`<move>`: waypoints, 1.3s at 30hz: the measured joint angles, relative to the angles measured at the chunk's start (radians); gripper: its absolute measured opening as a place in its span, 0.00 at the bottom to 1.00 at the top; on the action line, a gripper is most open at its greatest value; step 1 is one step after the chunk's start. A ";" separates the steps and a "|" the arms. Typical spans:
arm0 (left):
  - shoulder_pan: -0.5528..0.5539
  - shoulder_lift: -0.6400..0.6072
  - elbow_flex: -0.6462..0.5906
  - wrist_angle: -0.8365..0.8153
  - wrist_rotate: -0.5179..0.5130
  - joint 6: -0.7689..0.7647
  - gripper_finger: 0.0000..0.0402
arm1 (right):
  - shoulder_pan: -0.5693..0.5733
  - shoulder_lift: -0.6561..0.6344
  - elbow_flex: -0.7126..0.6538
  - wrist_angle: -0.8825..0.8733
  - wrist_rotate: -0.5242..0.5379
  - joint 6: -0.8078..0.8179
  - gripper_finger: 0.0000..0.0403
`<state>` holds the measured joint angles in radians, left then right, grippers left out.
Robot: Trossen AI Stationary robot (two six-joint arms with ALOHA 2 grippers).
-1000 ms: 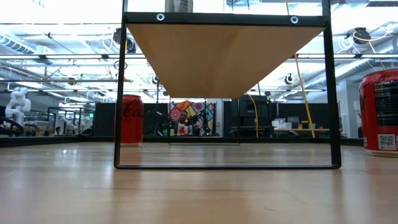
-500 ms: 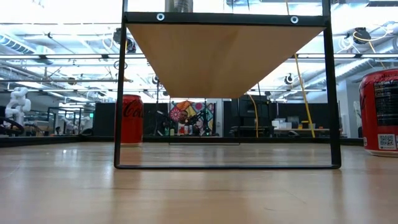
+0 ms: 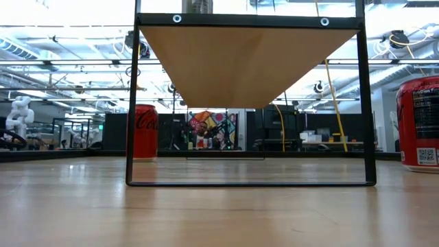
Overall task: Place canned beverage on shelf
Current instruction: Put the top white yellow soda can on the shelf aligned with the other white yellow soda can
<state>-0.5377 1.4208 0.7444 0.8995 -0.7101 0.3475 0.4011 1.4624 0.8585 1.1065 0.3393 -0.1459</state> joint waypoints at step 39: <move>0.004 0.000 0.002 -0.022 -0.001 -0.001 0.86 | -0.027 0.066 0.092 -0.003 0.000 -0.050 0.59</move>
<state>-0.5335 1.4204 0.7467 0.8773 -0.7108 0.3468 0.3744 1.5288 0.9501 1.1031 0.3394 -0.1955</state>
